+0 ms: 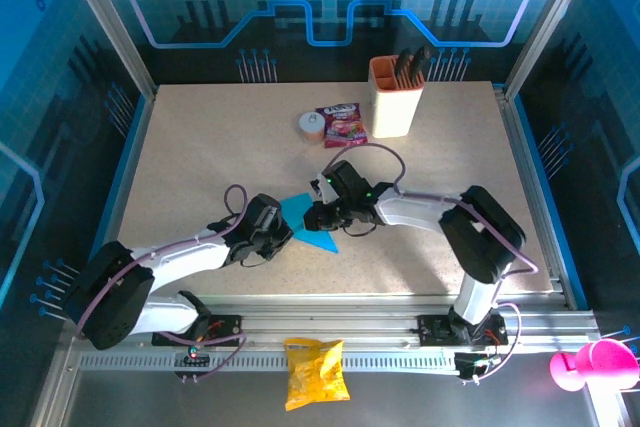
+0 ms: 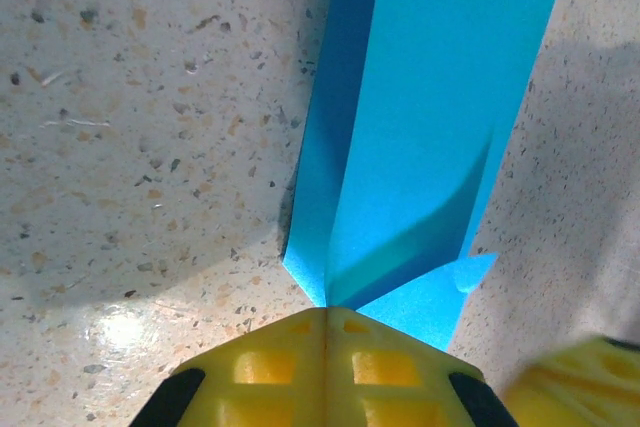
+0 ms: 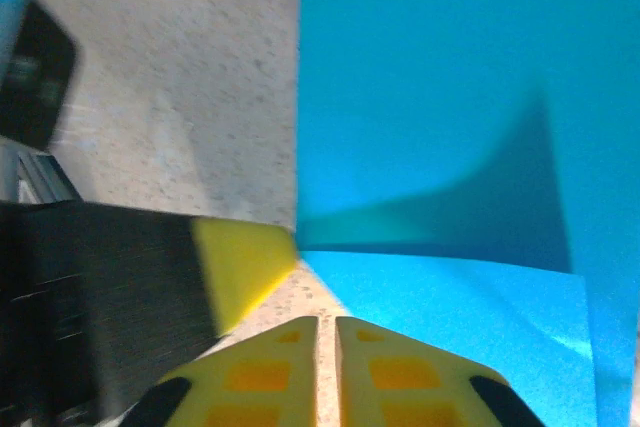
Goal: Fold a paper plane with a square sheet of paper (pick it up from the middle)
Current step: Fourth fold the wing at the center of the table.
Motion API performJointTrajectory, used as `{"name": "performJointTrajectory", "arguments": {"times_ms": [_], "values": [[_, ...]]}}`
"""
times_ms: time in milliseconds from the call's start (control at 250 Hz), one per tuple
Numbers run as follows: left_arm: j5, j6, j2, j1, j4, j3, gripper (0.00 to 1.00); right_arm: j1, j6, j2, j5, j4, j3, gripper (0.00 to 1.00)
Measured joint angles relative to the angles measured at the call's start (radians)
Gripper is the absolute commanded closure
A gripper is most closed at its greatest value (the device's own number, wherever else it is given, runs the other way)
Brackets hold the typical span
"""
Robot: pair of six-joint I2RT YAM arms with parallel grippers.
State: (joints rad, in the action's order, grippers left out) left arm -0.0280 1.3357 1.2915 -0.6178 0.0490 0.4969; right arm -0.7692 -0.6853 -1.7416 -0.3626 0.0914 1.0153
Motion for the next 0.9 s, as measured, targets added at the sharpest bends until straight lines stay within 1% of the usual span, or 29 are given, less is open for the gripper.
{"name": "performJointTrajectory", "arguments": {"times_ms": [160, 348, 419, 507, 603, 755, 899], "values": [[0.000, 0.019, -0.016, 0.000, 0.031, 0.014, 1.00, -0.067, 0.102, 0.085, 0.140, 0.045, -0.026, 0.67], [0.000, 0.034, -0.032, 0.000, 0.074, 0.053, 1.00, -0.156, 0.213, 0.090, 0.330, 0.092, -0.088, 0.63], [0.004, 0.036, -0.033, 0.000, 0.089, 0.067, 1.00, -0.187, 0.244, 0.090, 0.390, 0.097, -0.101, 0.62], [0.008, 0.043, -0.034, 0.000, 0.104, 0.082, 1.00, -0.218, 0.269, 0.090, 0.454, 0.098, -0.102, 0.58], [0.008, 0.047, -0.034, 0.000, 0.114, 0.090, 1.00, -0.240, 0.288, 0.090, 0.503, 0.095, -0.102, 0.58], [0.010, 0.050, -0.034, 0.000, 0.130, 0.092, 1.00, -0.247, 0.294, 0.070, 0.560, 0.095, -0.093, 0.58], [0.010, 0.051, -0.034, 0.000, 0.135, 0.098, 1.00, -0.247, 0.294, 0.039, 0.599, 0.096, -0.090, 0.62]]}}
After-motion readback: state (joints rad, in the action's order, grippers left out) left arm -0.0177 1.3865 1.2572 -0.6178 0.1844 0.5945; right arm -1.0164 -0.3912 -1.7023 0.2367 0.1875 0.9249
